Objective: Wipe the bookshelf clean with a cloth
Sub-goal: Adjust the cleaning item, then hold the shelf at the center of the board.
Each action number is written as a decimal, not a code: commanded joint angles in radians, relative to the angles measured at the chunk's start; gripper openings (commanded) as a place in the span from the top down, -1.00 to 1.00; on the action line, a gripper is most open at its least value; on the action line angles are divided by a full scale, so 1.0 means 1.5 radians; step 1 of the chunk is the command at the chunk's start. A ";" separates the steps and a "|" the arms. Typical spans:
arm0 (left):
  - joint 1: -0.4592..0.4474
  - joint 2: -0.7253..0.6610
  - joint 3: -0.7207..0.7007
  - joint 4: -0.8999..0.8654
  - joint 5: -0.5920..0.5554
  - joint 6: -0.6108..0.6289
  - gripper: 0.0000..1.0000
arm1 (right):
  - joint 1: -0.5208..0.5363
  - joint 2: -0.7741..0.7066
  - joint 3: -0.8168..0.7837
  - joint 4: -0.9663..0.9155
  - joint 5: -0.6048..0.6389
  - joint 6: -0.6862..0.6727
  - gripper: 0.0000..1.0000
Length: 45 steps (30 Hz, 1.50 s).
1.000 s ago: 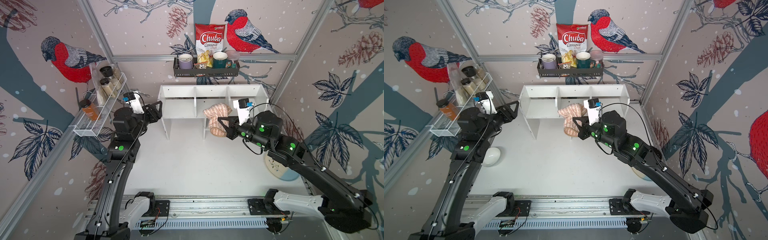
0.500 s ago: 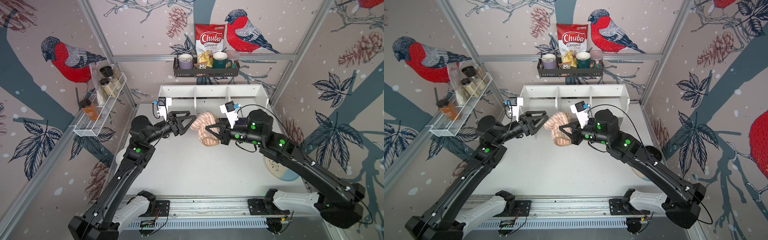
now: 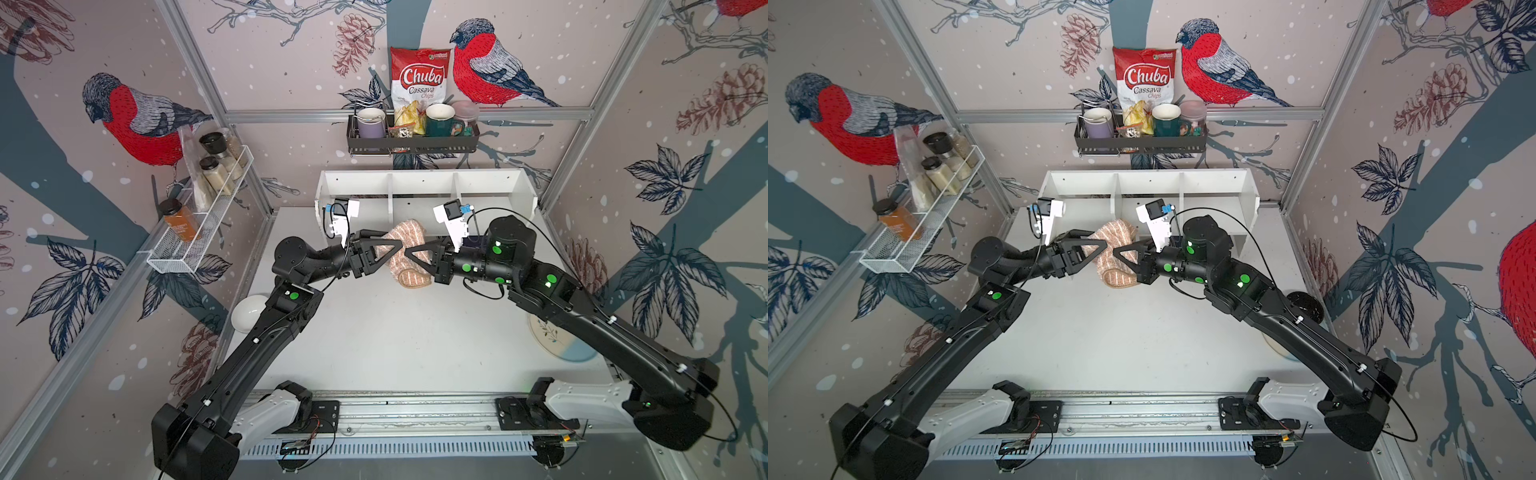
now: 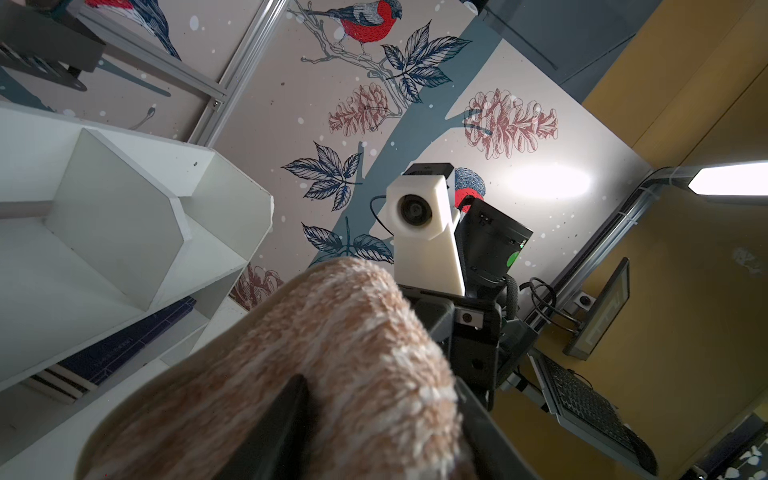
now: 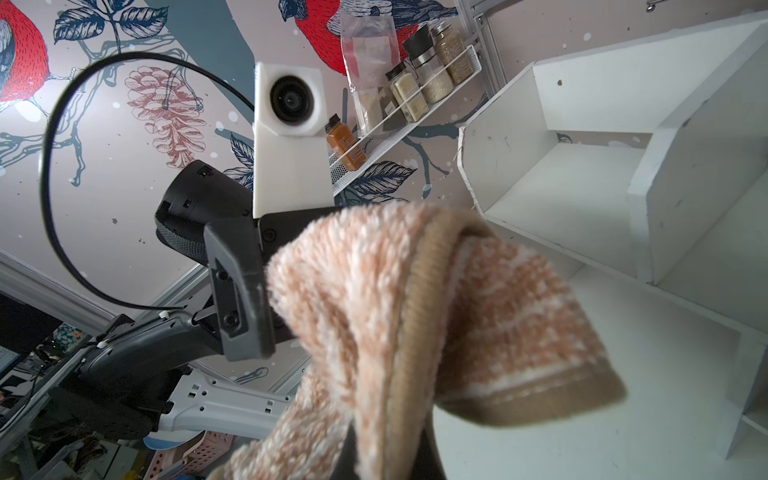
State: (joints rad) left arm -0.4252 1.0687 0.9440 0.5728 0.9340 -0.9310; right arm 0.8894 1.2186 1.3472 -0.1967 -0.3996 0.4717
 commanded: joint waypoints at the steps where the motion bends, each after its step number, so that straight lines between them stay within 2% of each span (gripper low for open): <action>1: -0.004 0.008 -0.005 0.068 0.028 -0.020 0.25 | -0.001 0.002 0.001 0.041 -0.003 0.014 1.00; 3: -0.003 0.001 -0.004 0.037 0.012 0.018 0.57 | -0.005 0.000 -0.001 0.039 0.005 0.016 1.00; 4: 0.000 -0.011 0.000 -0.010 -0.015 0.061 0.70 | -0.009 -0.002 -0.003 0.032 0.024 0.016 1.00; 5: 0.003 -0.025 0.004 -0.081 -0.053 0.107 0.93 | -0.016 -0.007 -0.005 0.019 0.050 0.015 0.99; 6: 0.005 -0.039 0.012 -0.150 -0.094 0.154 1.00 | -0.025 -0.012 -0.007 0.000 0.082 0.016 0.91; 8: 0.009 -0.063 0.030 -0.252 -0.176 0.230 1.00 | -0.058 -0.023 -0.005 -0.059 0.167 0.017 0.60; 9: 0.012 -0.070 0.039 -0.294 -0.209 0.255 1.00 | -0.076 -0.030 -0.001 -0.097 0.208 0.017 0.37; 11: 0.025 -0.081 0.056 -0.349 -0.253 0.284 1.00 | -0.132 -0.045 0.013 -0.175 0.301 0.014 -0.23; 12: 0.033 -0.085 0.066 -0.375 -0.268 0.294 1.00 | -0.165 -0.051 0.024 -0.209 0.343 0.013 -0.38; 14: 0.051 -0.088 0.096 -0.423 -0.296 0.320 1.00 | -0.234 -0.056 0.051 -0.284 0.409 0.009 -0.49; 16: 0.067 -0.083 0.129 -0.482 -0.334 0.350 1.00 | -0.334 -0.050 0.083 -0.336 0.436 0.007 -0.61; 19: 0.079 -0.056 0.194 -0.583 -0.431 0.400 1.00 | -0.463 -0.006 0.128 -0.378 0.419 -0.001 -0.80; 22: 0.084 0.003 0.258 -0.671 -0.527 0.439 1.00 | -0.512 0.053 0.156 -0.373 0.410 -0.032 -0.85; 26: 0.084 0.100 0.331 -0.740 -0.567 0.476 1.00 | -0.513 0.121 0.189 -0.348 0.392 -0.061 -0.80; 29: 0.084 0.130 0.335 -0.715 -0.578 0.475 1.00 | -0.512 0.144 0.196 -0.329 0.399 -0.064 -0.74; 31: 0.085 0.152 0.342 -0.704 -0.587 0.476 1.00 | -0.512 0.160 0.200 -0.326 0.406 -0.067 -0.63; 34: 0.084 0.192 0.356 -0.707 -0.630 0.479 1.00 | -0.511 0.173 0.186 -0.314 0.405 -0.073 -0.37; 36: 0.084 0.215 0.365 -0.710 -0.659 0.478 1.00 | -0.510 0.180 0.172 -0.311 0.404 -0.076 -0.07; 38: 0.085 0.238 0.378 -0.710 -0.667 0.478 0.85 | -0.510 0.177 0.152 -0.306 0.399 -0.077 0.23; 40: 0.082 0.253 0.384 -0.699 -0.671 0.469 0.63 | -0.509 0.168 0.130 -0.296 0.392 -0.073 0.39; 45: 0.049 0.289 0.393 -0.678 -0.720 0.477 0.46 | -0.508 0.151 0.106 -0.278 0.373 -0.073 0.80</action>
State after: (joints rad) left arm -0.3294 1.4864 1.5181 -0.4801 -0.0872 -0.2302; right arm 0.1280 1.4548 1.5150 -0.6529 0.1829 0.2821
